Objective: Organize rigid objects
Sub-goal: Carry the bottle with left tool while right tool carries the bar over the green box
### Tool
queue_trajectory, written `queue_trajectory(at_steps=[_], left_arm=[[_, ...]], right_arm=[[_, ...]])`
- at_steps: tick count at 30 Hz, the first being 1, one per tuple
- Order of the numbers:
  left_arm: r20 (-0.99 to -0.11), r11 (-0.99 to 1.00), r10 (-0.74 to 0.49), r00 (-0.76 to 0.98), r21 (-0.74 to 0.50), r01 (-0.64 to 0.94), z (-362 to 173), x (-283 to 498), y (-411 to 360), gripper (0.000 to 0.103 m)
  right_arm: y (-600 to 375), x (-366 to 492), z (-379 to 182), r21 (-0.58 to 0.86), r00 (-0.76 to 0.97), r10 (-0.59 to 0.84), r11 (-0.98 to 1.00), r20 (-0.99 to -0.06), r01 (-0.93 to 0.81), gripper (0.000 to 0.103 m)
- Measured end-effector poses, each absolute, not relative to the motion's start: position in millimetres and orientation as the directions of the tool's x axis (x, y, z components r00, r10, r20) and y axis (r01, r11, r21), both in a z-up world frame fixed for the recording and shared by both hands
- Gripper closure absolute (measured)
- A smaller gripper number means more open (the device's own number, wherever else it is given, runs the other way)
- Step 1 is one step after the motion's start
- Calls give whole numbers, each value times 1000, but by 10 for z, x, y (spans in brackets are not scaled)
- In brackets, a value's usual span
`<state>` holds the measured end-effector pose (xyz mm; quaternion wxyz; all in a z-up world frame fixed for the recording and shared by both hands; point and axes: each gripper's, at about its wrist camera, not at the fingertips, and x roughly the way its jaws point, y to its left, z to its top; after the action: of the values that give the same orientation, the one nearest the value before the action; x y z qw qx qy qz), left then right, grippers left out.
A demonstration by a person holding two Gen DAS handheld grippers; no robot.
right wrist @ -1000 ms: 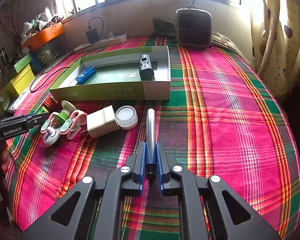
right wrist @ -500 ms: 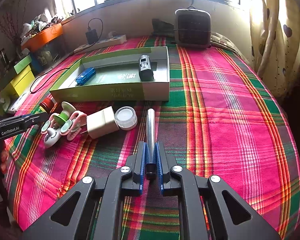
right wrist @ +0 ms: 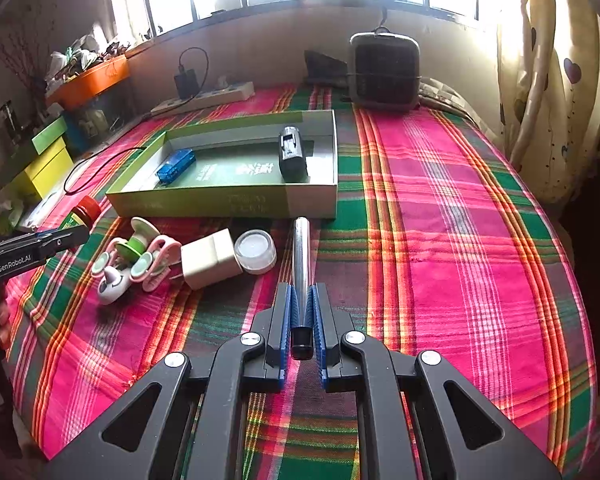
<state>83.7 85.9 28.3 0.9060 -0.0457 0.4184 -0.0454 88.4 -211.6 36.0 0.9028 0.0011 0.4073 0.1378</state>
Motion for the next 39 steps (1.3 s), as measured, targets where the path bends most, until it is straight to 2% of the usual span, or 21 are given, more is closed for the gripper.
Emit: queue_trajectory(at_steps=[21,39], left_arm=[[-693,990,-136,708,-116,77,650,884,768,72],[-702,983,-185,688,-132,129,653,1292,568,72]], right_arm=[[-2067,1047,667,121,672,278,955,-686,-272,92],[-1857,1453,809,143,654,335,933,-678,-330,92]])
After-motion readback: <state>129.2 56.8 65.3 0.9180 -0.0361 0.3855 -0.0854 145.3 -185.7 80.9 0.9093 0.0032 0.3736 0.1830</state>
